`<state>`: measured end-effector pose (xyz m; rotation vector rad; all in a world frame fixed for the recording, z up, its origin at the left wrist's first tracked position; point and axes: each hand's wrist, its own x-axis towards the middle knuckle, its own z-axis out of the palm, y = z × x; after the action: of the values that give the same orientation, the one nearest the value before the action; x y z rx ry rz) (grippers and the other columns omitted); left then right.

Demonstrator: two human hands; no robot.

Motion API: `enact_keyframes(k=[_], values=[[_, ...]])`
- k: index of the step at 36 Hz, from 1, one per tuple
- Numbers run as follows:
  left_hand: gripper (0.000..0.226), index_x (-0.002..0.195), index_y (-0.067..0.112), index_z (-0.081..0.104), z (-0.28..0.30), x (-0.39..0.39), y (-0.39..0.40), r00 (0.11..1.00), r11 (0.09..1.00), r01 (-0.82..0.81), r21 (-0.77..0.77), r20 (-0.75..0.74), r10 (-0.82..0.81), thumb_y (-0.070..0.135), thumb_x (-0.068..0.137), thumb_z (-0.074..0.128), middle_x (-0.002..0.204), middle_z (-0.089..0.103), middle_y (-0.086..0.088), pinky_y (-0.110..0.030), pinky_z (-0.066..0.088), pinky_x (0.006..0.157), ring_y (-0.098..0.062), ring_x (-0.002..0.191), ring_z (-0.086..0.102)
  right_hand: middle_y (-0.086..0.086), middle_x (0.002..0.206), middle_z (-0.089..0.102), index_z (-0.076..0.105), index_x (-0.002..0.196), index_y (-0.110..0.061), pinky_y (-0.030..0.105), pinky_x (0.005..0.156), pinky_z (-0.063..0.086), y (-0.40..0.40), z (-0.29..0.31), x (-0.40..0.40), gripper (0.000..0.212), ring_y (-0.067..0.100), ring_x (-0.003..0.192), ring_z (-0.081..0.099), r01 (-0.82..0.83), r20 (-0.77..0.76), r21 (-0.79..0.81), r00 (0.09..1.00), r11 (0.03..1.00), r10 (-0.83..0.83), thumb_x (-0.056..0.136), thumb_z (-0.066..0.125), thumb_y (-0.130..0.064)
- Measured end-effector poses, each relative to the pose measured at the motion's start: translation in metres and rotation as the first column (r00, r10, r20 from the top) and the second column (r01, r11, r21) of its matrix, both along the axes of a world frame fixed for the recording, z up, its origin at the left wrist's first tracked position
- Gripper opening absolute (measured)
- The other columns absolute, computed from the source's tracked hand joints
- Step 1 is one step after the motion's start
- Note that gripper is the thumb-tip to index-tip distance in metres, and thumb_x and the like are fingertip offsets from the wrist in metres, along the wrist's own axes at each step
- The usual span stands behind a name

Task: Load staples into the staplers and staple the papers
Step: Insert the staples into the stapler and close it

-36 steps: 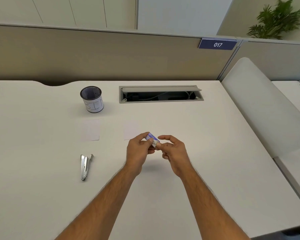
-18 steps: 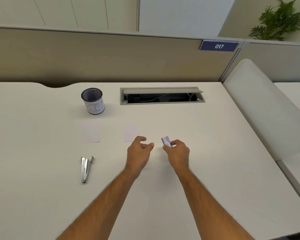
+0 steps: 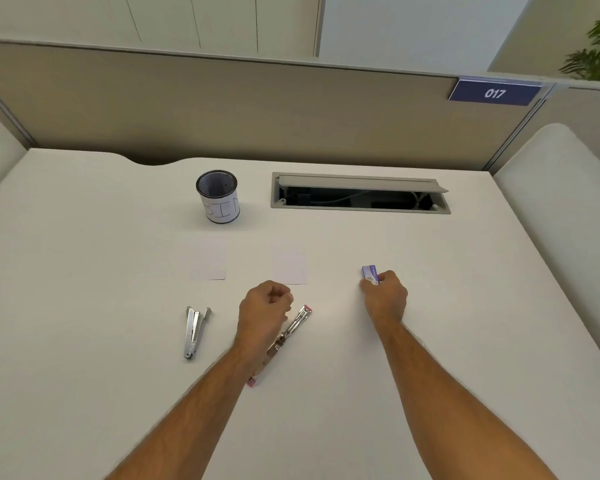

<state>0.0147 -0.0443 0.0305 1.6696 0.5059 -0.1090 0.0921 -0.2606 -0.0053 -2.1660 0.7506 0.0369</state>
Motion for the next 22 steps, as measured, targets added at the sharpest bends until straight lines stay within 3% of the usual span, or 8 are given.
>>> enact_keyframes(k=[5, 8, 12, 14, 17, 19, 22], values=[[0.007, 0.092, 0.014, 0.072, 0.000, 0.003, 0.000, 1.000, 1.000, -0.003, 0.013, 0.004, 0.003, 0.010, 0.091, 0.066, 0.088, 0.074, -0.005, -0.025, 0.055, 0.066, -0.019, 0.083, 0.072, 0.006, 0.094, 0.061, 0.052, 0.118, -0.008, 0.033, 0.069, 0.045, 0.001, 0.009, 0.000, 0.046, 0.030, 0.080, 0.061, 0.028, -0.031, -0.009, 0.999, 1.000, -0.028, 0.090, 0.070, -0.040], [0.007, 0.093, 0.014, 0.071, 0.001, 0.004, 0.000, 1.000, 1.000, 0.004, 0.023, 0.007, -0.005, 0.009, 0.091, 0.066, 0.085, 0.073, -0.005, -0.026, 0.055, 0.066, -0.018, 0.080, 0.070, 0.008, 0.092, 0.066, 0.047, 0.119, -0.013, 0.037, 0.069, 0.053, 0.004, 0.013, -0.004, 0.051, 0.032, 0.080, 0.066, 0.089, 0.025, 0.029, 0.996, 0.996, -0.090, 0.091, 0.066, -0.050], [0.008, 0.092, 0.014, 0.071, 0.004, 0.005, -0.005, 0.999, 0.998, 0.032, 0.047, 0.015, -0.033, 0.007, 0.090, 0.068, 0.083, 0.071, -0.005, -0.028, 0.058, 0.066, -0.019, 0.077, 0.069, 0.006, 0.092, 0.067, 0.056, 0.105, -0.011, 0.031, 0.062, 0.051, 0.019, 0.017, -0.009, 0.035, 0.021, 0.072, 0.061, 0.130, 0.063, 0.296, 0.986, 0.946, -0.155, 0.092, 0.068, -0.041], [0.009, 0.089, 0.018, 0.071, 0.004, 0.006, -0.008, 0.999, 0.997, 0.045, 0.069, 0.022, -0.046, 0.010, 0.087, 0.070, 0.084, 0.072, -0.004, -0.037, 0.062, 0.074, -0.025, 0.082, 0.071, 0.007, 0.083, 0.064, 0.061, 0.100, -0.008, 0.030, 0.059, 0.052, 0.027, 0.020, -0.012, 0.027, 0.019, 0.067, 0.058, 0.132, 0.029, 0.493, 0.985, 0.860, -0.168, 0.095, 0.067, -0.033], [0.008, 0.088, 0.020, 0.072, 0.007, 0.005, -0.013, 0.996, 0.993, 0.072, 0.096, 0.038, -0.076, 0.013, 0.085, 0.072, 0.083, 0.073, 0.000, -0.040, 0.062, 0.082, -0.023, 0.083, 0.072, 0.009, 0.072, 0.055, 0.055, 0.099, -0.004, 0.034, 0.069, 0.058, 0.042, 0.030, -0.020, 0.015, 0.022, 0.064, 0.055, 0.141, -0.044, 0.770, 0.985, 0.622, -0.169, 0.101, 0.058, -0.019], [0.008, 0.091, 0.017, 0.072, 0.009, 0.003, -0.014, 0.994, 0.991, 0.093, 0.100, 0.055, -0.099, 0.011, 0.087, 0.073, 0.083, 0.073, -0.002, -0.028, 0.061, 0.074, -0.018, 0.077, 0.070, 0.016, 0.078, 0.058, 0.055, 0.094, 0.001, 0.039, 0.079, 0.061, 0.052, 0.035, -0.026, 0.017, 0.029, 0.072, 0.061, 0.154, -0.081, 0.834, 0.984, 0.530, -0.158, 0.104, 0.053, -0.013], [0.010, 0.092, 0.015, 0.073, 0.012, 0.000, -0.014, 0.987, 0.982, 0.124, 0.139, 0.081, -0.136, 0.007, 0.088, 0.070, 0.079, 0.073, -0.001, -0.010, 0.050, 0.059, -0.010, 0.068, 0.065, 0.027, 0.094, 0.064, 0.056, 0.102, 0.005, 0.044, 0.084, 0.060, 0.063, 0.039, -0.036, 0.015, 0.038, 0.086, 0.068, 0.130, -0.091, 0.885, 0.990, 0.447, -0.106, 0.105, 0.049, -0.007]])
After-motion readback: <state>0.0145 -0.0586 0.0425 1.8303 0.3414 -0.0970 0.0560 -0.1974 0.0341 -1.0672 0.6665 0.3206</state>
